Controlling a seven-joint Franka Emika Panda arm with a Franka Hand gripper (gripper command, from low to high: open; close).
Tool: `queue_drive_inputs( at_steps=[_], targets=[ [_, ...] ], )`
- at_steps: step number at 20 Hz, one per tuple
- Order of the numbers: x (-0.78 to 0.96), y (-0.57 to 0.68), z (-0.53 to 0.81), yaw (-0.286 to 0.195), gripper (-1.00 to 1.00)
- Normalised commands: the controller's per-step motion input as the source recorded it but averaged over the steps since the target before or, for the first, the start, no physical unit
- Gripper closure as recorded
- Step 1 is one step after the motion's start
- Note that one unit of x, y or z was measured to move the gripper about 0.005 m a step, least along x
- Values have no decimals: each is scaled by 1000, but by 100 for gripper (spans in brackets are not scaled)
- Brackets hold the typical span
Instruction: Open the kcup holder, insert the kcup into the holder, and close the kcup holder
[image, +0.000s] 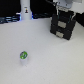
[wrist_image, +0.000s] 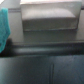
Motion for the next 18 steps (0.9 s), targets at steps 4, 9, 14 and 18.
queue_drive_inputs(
  at_steps=[4,9,14,18],
  targets=[
    [-8,-111,-266,37,-100],
    [-96,-94,-358,36,-100],
    [-108,-23,-164,-10,-100],
    [-227,3,-254,-10,-100]
  ],
)
